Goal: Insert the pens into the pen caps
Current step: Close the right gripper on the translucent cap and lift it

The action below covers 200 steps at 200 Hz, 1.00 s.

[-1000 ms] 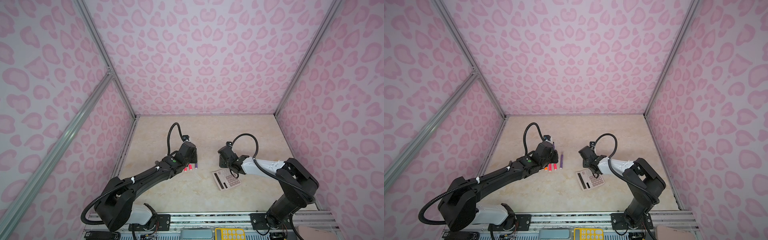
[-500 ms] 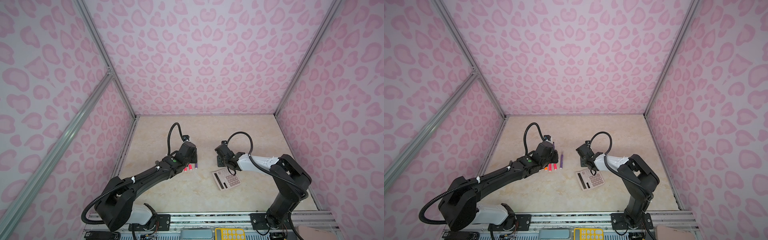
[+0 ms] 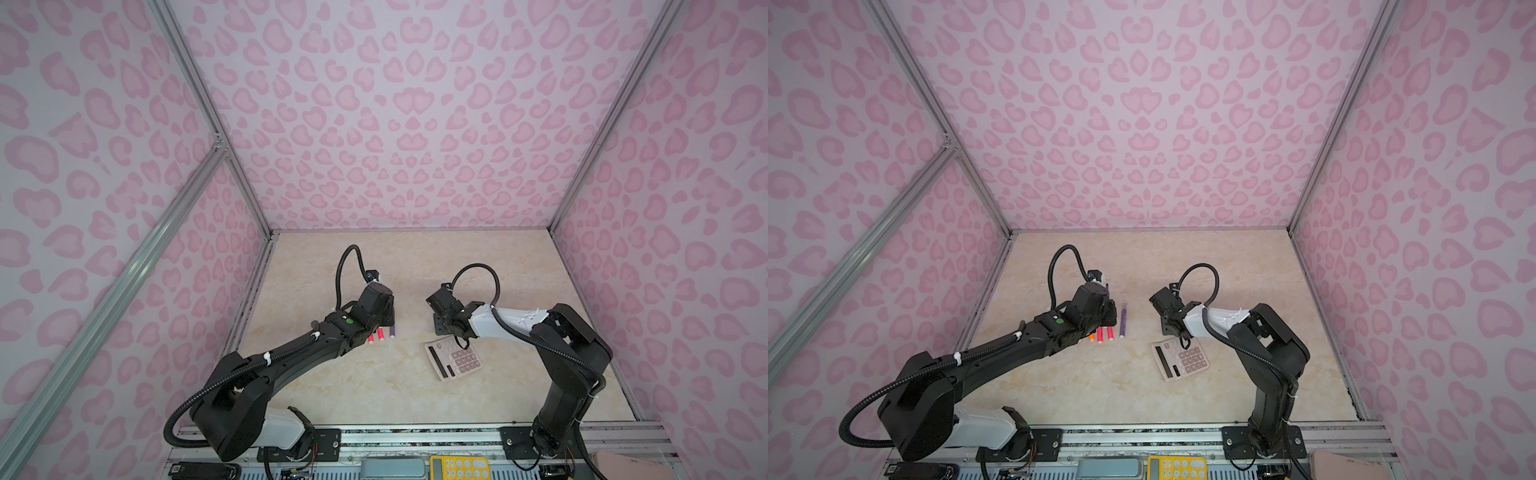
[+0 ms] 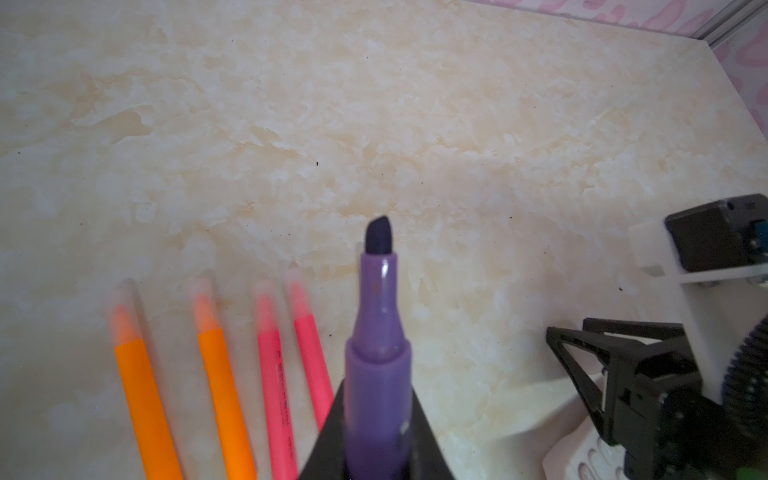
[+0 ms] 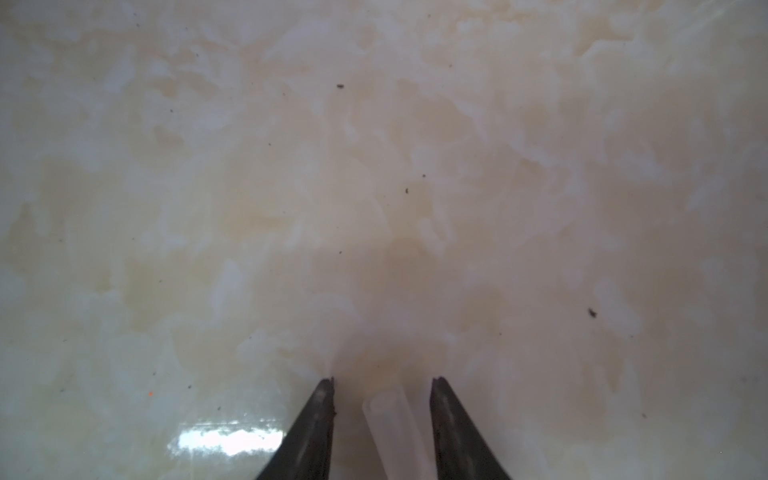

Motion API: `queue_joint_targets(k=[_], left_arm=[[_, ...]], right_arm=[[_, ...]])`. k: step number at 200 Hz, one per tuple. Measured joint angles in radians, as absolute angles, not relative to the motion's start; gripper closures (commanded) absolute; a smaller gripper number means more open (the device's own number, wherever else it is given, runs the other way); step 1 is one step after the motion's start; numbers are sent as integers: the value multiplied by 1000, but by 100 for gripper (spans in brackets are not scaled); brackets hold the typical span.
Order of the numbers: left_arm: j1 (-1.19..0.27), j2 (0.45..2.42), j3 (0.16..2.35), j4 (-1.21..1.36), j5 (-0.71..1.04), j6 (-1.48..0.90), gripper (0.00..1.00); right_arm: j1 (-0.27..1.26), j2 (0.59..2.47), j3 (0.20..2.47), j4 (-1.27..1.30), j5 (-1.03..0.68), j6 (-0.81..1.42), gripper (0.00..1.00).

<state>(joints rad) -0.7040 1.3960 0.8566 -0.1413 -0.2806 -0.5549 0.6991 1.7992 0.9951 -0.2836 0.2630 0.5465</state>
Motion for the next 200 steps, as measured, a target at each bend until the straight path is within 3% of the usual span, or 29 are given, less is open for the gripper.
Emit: queue_joint_targets(k=[113,200], left_arm=[[-704,1366,857,-163,-293,-555,97],[-704,1367,857,-163,-295,-555,97]], right_arm=[[699,1782,946,-235,299,582,64],[669,1792,946,-217,299,583,75]])
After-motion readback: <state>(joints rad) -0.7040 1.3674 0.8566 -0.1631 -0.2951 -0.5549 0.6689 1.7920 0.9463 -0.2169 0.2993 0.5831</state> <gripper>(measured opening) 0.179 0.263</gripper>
